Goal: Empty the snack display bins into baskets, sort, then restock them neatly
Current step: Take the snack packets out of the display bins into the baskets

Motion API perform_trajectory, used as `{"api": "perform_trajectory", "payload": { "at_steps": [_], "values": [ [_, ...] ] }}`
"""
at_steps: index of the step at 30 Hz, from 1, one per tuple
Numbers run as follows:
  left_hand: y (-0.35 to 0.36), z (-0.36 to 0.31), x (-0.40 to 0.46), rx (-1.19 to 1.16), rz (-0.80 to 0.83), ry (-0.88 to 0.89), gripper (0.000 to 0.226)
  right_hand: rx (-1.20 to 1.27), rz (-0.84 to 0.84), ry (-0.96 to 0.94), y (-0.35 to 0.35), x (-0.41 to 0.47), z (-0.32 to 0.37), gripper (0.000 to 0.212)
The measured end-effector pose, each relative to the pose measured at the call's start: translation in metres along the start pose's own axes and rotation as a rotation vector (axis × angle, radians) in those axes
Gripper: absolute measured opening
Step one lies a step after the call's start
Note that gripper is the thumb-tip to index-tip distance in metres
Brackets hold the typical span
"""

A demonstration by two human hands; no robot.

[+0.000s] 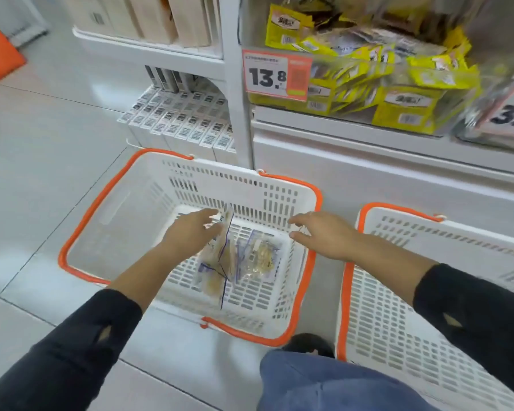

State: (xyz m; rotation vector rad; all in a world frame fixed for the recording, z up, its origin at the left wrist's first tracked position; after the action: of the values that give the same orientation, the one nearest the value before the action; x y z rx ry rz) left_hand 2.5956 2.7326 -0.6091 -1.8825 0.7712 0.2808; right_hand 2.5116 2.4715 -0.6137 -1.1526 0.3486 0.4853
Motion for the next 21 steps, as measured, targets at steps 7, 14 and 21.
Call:
{"api": "perform_trajectory", "payload": {
  "at_steps": [7,14,21],
  "values": [
    [0.055,-0.084,-0.012,-0.087,0.171,0.151,0.055,-0.468,-0.014,-0.075,0.002,-0.05,-0.043,0.037],
    [0.123,-0.135,-0.013,-0.16,0.332,0.15,0.044,-0.49,0.013,-0.037,0.013,-0.073,-0.073,0.043],
    [0.151,-0.168,-0.012,-0.231,0.353,0.215,0.045,-0.569,0.155,0.057,0.002,-0.097,-0.09,0.039]
  ]
}}
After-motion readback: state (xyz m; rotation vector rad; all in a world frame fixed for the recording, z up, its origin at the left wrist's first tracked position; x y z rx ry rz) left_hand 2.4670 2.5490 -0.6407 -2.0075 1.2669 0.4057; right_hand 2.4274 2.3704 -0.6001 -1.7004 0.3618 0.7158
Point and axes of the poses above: each hand's wrist, its own x-axis towards the middle knuckle, its own y-axis out of the palm, z = x × y, the point moved 1 cm from there along x, towards the middle knuckle, and after that the axes turned 12 degrees about z, right-handed, at the moved point
